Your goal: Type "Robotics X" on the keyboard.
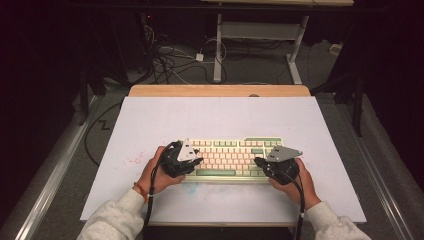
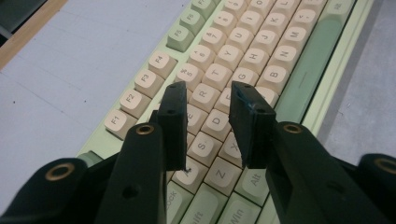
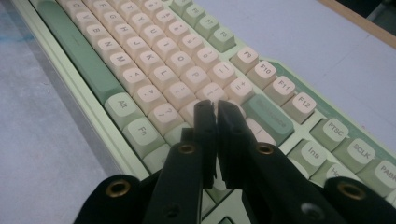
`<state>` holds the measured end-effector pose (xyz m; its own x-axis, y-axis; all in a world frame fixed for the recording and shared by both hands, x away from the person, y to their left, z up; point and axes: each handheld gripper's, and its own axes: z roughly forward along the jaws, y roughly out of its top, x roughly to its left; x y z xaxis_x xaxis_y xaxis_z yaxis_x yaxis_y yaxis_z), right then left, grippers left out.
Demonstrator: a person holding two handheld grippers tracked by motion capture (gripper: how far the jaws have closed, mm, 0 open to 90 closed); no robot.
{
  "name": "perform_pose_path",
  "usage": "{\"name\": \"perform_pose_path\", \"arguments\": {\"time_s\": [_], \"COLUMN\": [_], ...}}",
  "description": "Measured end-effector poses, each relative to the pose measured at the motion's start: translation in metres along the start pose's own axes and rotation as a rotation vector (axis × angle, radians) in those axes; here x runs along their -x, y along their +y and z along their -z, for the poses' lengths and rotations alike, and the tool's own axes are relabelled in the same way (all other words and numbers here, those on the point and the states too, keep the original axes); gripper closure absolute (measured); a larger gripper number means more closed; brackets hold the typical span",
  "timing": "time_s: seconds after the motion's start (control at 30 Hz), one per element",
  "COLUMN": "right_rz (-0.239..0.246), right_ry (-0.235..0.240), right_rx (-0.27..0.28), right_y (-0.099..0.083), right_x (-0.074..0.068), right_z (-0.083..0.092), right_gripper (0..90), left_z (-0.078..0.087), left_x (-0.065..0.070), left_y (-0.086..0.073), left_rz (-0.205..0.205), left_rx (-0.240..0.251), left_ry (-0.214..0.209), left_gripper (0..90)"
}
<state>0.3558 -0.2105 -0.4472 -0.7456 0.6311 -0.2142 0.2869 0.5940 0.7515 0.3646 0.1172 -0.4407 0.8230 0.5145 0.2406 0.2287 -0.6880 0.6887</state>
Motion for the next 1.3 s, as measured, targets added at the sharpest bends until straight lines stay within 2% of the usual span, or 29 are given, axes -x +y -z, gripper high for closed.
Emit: {"name": "perform_pose_path", "arguments": {"time_s": [0.13, 0.23, 0.3, 0.37, 0.57, 0.77, 0.83, 0.9, 1.0, 1.2, 1.3], "right_rz": [0.005, 0.008, 0.006, 0.002, -0.013, -0.012, -0.016, -0.026, -0.03, -0.018, -0.011], "right_ry": [-0.014, -0.015, -0.029, -0.024, -0.052, -0.093, -0.106, -0.104, -0.127, -0.126, -0.128], "right_rx": [0.021, 0.037, 0.043, 0.044, 0.054, 0.057, 0.05, 0.061, 0.063, 0.068, 0.067], "right_y": [0.002, 0.004, 0.005, 0.005, 0.006, 0.006, 0.006, 0.006, 0.006, 0.007, 0.009], "right_x": [-0.002, -0.003, -0.003, -0.003, -0.003, -0.005, -0.006, -0.006, -0.007, -0.008, -0.009], "right_z": [0.002, 0.004, 0.004, 0.004, 0.002, -0.001, -0.003, -0.003, -0.005, -0.006, -0.007], "right_gripper": [82.5, 76.7, 71.7, 65.0, 46.8, 28.0, 26.6, 22.1, 19.5, 20.9, 21.0], "left_z": [0.0, 0.002, 0.001, 0.001, -0.001, -0.003, -0.003, -0.003, -0.003, -0.004, -0.005], "left_x": [0.0, 0.001, 0.001, 0.001, 0.002, 0.003, 0.004, 0.005, 0.007, 0.007, 0.006], "left_y": [0.0, 0.0, 0.0, -0.001, -0.002, -0.002, -0.002, -0.002, -0.002, -0.003, -0.003], "left_rz": [0.009, 0.017, 0.02, 0.019, 0.032, 0.042, 0.042, 0.04, 0.032, 0.04, 0.041], "left_rx": [0.014, 0.036, 0.034, 0.041, 0.053, 0.049, 0.057, 0.065, 0.074, 0.086, 0.076], "left_ry": [0.014, 0.024, 0.033, 0.032, 0.044, 0.051, 0.065, 0.057, 0.066, 0.066, 0.066], "left_gripper": [56.5, 50.3, 46.7, 43.2, 27.5, 19.0, 17.8, 17.4, 18.4, 18.0, 17.3]}}
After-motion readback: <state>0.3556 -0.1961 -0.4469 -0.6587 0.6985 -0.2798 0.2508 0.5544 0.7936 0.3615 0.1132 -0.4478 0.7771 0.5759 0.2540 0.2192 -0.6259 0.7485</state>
